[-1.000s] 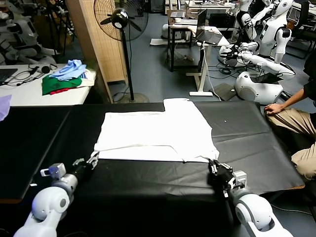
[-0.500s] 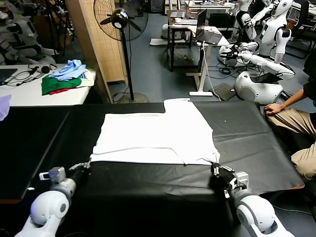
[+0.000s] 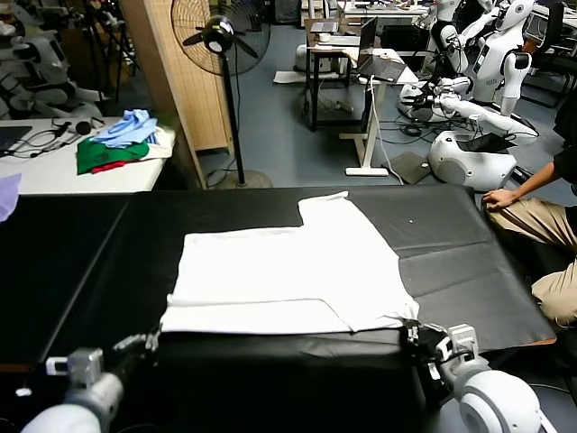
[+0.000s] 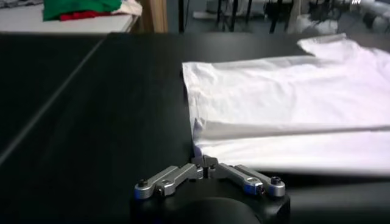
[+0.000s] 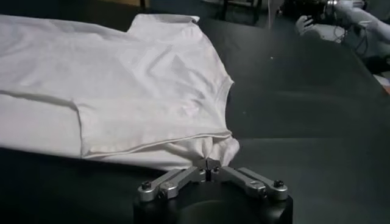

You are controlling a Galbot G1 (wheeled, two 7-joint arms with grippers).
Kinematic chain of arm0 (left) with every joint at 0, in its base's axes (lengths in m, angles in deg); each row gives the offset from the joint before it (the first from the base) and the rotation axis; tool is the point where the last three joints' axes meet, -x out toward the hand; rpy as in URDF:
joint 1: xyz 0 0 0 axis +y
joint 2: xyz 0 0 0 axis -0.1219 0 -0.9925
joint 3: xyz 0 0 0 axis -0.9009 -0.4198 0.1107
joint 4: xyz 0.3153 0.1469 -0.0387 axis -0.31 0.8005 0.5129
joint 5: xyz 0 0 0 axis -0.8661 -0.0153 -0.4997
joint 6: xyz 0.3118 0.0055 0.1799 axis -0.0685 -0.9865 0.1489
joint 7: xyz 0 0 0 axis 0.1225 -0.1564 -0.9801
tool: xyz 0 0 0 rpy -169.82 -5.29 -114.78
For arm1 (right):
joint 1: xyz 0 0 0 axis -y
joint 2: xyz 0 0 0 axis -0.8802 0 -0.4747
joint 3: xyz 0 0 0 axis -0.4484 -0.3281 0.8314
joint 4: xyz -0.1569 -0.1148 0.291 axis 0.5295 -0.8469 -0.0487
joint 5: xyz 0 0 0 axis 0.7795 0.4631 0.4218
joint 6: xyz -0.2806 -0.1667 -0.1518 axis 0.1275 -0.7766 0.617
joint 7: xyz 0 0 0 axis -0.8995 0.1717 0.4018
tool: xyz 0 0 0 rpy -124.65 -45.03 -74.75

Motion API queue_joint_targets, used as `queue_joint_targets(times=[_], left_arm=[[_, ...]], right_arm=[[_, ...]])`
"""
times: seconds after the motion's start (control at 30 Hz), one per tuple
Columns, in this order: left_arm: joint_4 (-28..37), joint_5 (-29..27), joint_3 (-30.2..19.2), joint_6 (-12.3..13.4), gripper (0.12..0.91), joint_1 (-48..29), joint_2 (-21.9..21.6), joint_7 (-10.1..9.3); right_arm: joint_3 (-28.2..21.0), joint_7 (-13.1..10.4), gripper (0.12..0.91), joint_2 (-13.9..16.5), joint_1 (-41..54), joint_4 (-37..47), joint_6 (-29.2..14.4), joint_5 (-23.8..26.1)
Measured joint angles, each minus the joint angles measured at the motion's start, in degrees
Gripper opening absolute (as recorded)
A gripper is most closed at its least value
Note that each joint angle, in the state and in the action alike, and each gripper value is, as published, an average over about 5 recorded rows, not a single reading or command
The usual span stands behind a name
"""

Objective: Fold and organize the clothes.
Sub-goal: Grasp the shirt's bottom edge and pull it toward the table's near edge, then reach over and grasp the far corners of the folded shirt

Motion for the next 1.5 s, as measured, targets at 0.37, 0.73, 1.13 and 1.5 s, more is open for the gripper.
queue_joint_targets(times=[0.37, 0.73, 1.13, 1.5], left_arm=[[-2.91, 1.47, 2.75, -0.69, 0.694, 1.26, -0.57, -0.14], [1.95, 11.69, 0.46, -0.79, 0.798, -13.98, -5.50, -4.51], [28.94, 18.03, -15.95, -2.72, 0.798, -45.78, -9.27, -5.95], [43.13, 19.26, -24.35, -6.57, 0.798, -60.21, -7.03, -7.23]], right_arm=[[5.64, 2.65, 0.792, -0.61, 0.22, -3.49, -0.03, -3.46], [-6.69, 6.89, 0.798, -3.66, 29.27, 19.24, -8.05, 1.27], [-26.09, 7.84, 0.798, -11.11, 60.65, 52.95, -8.24, 0.60], [-31.17, 11.70, 0.798, -19.82, 73.96, 72.85, -6.73, 2.07]])
